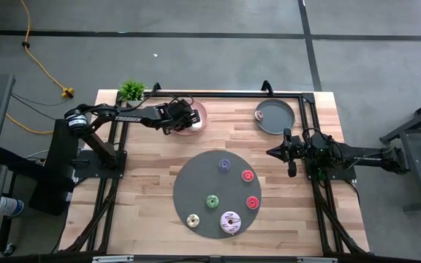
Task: Pick & Place donuts
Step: Put the large white donut on the pink plate
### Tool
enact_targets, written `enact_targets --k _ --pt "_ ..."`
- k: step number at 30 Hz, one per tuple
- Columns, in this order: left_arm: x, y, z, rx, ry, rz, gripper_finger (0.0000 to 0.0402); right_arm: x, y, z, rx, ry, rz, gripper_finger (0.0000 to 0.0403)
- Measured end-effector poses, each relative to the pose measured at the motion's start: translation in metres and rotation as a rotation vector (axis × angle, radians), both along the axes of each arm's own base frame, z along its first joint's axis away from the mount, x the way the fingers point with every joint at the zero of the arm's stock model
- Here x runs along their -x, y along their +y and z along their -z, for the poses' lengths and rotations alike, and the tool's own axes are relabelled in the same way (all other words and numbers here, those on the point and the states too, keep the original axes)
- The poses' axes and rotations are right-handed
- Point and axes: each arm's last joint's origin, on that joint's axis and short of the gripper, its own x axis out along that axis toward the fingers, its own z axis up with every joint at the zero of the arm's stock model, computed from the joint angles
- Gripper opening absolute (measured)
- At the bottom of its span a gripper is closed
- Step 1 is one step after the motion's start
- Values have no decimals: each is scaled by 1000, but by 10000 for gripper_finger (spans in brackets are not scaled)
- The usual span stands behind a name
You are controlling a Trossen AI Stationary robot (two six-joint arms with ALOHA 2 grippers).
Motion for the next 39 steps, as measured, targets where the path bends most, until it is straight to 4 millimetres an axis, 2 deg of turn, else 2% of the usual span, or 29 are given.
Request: enact_targets --k 5,14,26,31,39 --pt "-2 0 4 11 5 15 108 0 0 0 0 0 0 5" --pt "-4 1 4 -28 9 63 154 0 0 0 0 0 0 5" --pt "-5 2 2 -16 -25 59 257 0 0 0 0 0 0 5" --pt "-6 0 2 27 -49 67 274 0 0 0 0 0 0 1" --pt "-6 0 2 38 -51 62 277 0 0 0 0 0 0 7"
